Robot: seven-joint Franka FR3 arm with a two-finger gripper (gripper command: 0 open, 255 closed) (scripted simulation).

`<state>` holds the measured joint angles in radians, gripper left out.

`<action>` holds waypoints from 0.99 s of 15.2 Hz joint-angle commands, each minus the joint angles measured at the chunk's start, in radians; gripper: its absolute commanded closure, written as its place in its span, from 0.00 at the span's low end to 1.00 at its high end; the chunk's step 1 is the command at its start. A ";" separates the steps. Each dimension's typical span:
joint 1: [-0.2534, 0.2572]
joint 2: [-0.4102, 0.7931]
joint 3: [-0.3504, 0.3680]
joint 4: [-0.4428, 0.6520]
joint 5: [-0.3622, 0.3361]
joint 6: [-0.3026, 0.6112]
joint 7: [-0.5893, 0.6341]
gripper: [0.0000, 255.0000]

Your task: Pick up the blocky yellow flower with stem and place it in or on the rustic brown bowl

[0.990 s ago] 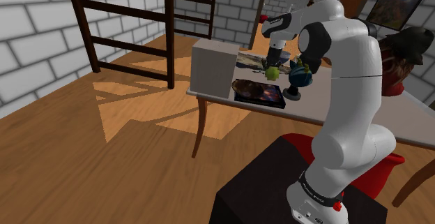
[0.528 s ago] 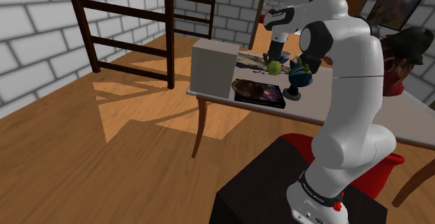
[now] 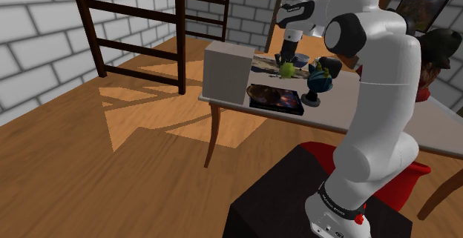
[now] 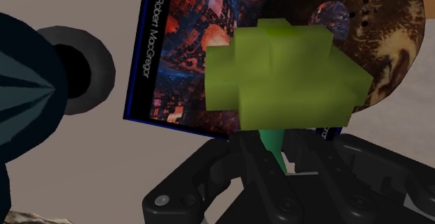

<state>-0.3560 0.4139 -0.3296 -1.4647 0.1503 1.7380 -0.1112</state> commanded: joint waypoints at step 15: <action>0.162 -0.190 0.059 -0.363 -0.043 0.191 0.197 1.00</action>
<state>-0.1928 0.2183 -0.2704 -1.8197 0.1053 1.9163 0.0882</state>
